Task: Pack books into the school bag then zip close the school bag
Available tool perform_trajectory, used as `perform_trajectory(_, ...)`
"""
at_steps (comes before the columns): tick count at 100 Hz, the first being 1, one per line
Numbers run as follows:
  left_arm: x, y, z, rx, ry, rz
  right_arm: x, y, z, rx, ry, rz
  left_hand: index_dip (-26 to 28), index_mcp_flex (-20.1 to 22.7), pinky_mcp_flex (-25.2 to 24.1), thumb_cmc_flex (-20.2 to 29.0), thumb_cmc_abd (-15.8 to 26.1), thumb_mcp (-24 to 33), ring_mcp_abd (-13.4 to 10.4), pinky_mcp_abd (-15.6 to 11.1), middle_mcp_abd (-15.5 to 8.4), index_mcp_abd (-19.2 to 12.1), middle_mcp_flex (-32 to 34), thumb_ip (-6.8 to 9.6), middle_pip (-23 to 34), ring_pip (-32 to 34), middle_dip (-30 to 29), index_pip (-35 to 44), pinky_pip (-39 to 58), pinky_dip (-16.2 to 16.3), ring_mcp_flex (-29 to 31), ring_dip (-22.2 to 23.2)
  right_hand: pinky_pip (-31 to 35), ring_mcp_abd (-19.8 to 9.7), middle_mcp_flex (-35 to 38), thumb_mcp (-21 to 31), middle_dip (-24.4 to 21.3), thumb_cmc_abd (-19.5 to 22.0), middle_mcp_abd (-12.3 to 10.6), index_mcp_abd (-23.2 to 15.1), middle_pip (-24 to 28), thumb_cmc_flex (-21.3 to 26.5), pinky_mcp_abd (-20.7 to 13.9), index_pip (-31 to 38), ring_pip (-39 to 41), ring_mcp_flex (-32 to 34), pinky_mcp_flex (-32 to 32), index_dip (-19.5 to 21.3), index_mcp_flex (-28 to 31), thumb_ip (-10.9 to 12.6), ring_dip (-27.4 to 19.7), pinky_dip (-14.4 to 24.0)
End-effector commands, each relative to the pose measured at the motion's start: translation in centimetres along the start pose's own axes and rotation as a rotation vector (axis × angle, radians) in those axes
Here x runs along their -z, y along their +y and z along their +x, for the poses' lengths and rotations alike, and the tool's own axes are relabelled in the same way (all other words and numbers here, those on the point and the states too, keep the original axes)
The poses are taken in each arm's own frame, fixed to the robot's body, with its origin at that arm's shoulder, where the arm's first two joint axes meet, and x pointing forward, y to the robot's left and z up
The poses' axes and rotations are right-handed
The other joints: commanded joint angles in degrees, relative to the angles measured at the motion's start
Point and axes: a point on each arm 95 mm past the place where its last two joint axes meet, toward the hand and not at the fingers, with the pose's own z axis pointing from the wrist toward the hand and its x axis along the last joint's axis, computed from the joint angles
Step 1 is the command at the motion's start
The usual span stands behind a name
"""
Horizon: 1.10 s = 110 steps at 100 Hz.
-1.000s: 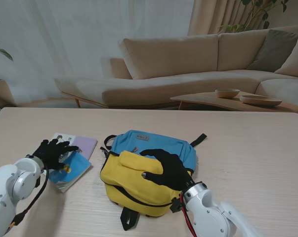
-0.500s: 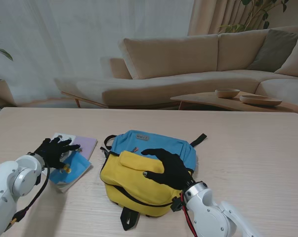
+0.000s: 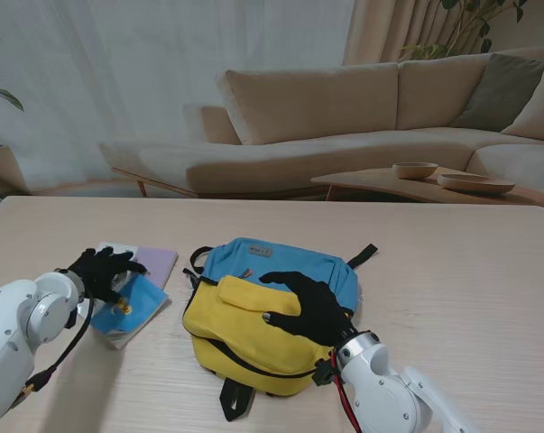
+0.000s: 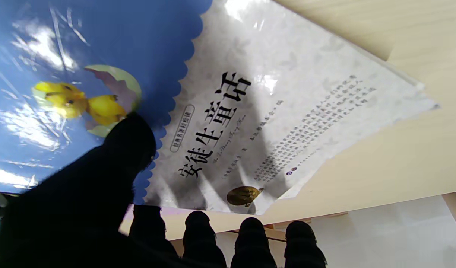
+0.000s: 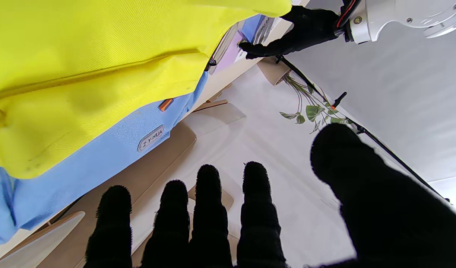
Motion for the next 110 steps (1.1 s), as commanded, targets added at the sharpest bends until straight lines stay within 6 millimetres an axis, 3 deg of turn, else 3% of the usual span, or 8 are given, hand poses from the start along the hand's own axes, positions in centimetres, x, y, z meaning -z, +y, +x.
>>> perform_trajectory(1,-0.2,1.3,0.3,0.008,0.000,-0.039,0.1,-0.5,0.1,-0.011,0.000,0.018,10.2,-0.5,-0.4,-0.1,-0.3,0.6,-1.4,-1.4,-1.9,-1.1,-1.9,-0.29,-0.1,-1.5,2.1,11.0,-2.5,-1.4,-1.3,-0.7,0.8,-2.0,-0.6,1.5,-0.6,0.1,-2.0,0.0,0.4,-2.1,-2.1,0.8,0.7,-0.2,0.0,-0.8,-1.2,1.7,0.0,-0.7)
perform_trajectory(17,-0.5,1.4,0.3,0.012,0.000,-0.029,0.1,-0.6,0.1,-0.016,-0.004,0.020,42.7,-2.5,-0.5,1.4,-0.6,2.3,-2.0,-1.6,-3.5,-6.4,-0.2,-0.47,8.3,-0.2,25.2,14.4,-1.6,0.4,-1.0,4.1,0.9,-2.0,-0.4,1.7,-0.5,0.0,-2.0,0.2,0.5,-2.1,-2.1,0.9,0.8,-0.1,0.1,-0.8,-1.0,1.7,0.0,-0.7)
perform_trajectory(36,-0.6,1.6,0.2,-0.009,0.007,-0.016,0.1,-0.7,0.2,-0.020,-0.006,0.019,46.2,-2.2,-1.6,4.8,-0.7,4.5,0.2,-0.7,-5.0,-6.3,2.1,-0.42,44.9,12.8,41.6,16.8,4.2,10.1,0.8,25.6,1.0,-2.0,-0.4,2.2,-0.5,0.1,-1.9,0.3,0.6,-2.2,-2.2,1.0,0.8,0.0,0.2,-0.8,-0.9,1.8,0.0,-0.6)
perform_trajectory(50,-0.6,1.5,0.0,-0.015,0.006,0.019,0.1,-0.7,0.2,-0.022,-0.005,0.017,51.1,-2.1,-1.2,7.9,-0.9,5.8,1.9,0.9,-5.9,-6.0,4.4,-0.48,57.3,35.0,50.4,24.9,12.9,16.9,1.1,40.0,1.1,-1.9,-0.3,2.6,-0.5,0.0,-1.9,0.3,0.6,-2.2,-2.2,1.1,0.9,0.0,0.2,-0.8,-0.9,1.7,0.1,-0.5)
perform_trajectory(68,-0.1,1.1,-0.2,-0.008,0.002,0.069,0.2,-0.7,0.3,-0.026,-0.003,0.015,51.2,-1.6,-1.7,18.9,-2.4,-2.8,5.7,4.1,-2.6,-5.2,17.2,-3.95,60.9,54.2,68.1,43.9,23.1,17.0,6.6,43.4,1.4,-2.0,-0.2,2.8,-0.4,0.0,-1.8,0.4,0.7,-2.2,-2.2,1.3,0.9,0.2,0.4,-0.8,-0.8,1.6,0.1,-0.3)
perform_trajectory(79,0.6,0.7,-0.3,0.015,0.004,0.094,0.2,-0.8,0.5,-0.032,0.000,0.013,42.1,4.2,-1.2,24.1,0.0,-6.9,8.6,6.1,-0.2,-5.8,24.3,-3.44,63.1,56.5,66.8,55.2,29.5,16.3,12.2,42.8,1.5,-1.9,-0.1,2.9,-0.4,-0.1,-1.9,0.3,0.7,-2.2,-2.2,1.4,1.0,0.2,0.5,-0.8,-0.7,1.6,0.1,-0.3)
perform_trajectory(91,1.7,0.2,-0.3,0.022,0.007,0.107,0.3,-0.9,0.6,-0.035,0.004,0.016,43.2,13.3,3.4,23.7,-0.7,-5.4,12.0,9.1,0.8,-2.6,26.9,-3.82,63.4,55.4,63.2,57.6,38.3,15.9,18.8,41.7,1.7,-1.9,-0.1,3.0,-0.4,-0.1,-1.8,0.4,0.8,-2.2,-2.2,1.5,1.0,0.3,0.6,-0.8,-0.6,1.6,0.2,-0.2)
perform_trajectory(110,3.7,-0.5,-0.3,0.028,0.011,0.105,0.4,-1.0,0.9,-0.043,0.012,0.016,43.2,16.6,12.7,22.5,-2.4,-2.8,13.1,13.4,0.4,-1.6,28.4,-4.20,60.5,54.4,61.8,58.1,52.7,16.5,31.9,39.5,2.1,-1.7,0.1,3.3,-0.4,-0.2,-1.8,0.5,0.8,-2.2,-2.1,1.6,1.1,0.6,1.1,-0.8,-0.5,1.6,0.2,0.1)
